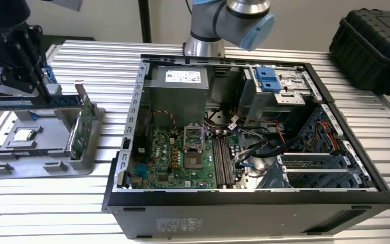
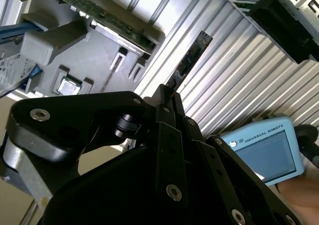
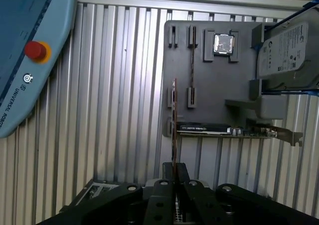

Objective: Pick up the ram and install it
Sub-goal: 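Pick up the ram and move it above insertion slot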

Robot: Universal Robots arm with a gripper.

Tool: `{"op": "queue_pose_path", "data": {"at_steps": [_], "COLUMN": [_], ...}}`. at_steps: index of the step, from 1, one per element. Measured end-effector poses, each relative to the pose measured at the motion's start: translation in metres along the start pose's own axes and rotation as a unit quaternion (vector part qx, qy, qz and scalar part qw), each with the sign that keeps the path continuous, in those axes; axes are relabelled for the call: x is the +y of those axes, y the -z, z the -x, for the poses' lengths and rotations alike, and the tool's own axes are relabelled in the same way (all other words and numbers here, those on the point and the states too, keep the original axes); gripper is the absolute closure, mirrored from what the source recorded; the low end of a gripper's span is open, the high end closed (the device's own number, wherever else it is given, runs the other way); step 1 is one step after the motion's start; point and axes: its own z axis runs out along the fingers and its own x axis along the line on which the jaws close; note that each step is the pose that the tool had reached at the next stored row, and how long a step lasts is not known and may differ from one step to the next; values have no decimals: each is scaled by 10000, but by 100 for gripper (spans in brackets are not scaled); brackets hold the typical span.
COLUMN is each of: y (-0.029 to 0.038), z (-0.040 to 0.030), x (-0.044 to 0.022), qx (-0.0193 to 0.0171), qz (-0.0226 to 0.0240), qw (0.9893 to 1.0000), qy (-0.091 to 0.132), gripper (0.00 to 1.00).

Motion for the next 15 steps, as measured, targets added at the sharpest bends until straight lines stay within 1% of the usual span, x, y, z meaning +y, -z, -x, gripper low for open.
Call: {"op": "queue_pose_path", "data": {"at_steps": [15], "y": [0], "z": [-5], "x": [-124], "qx": [0], "qz": [0], "qw": [10000], "qy": [0], "gripper": [100]}}
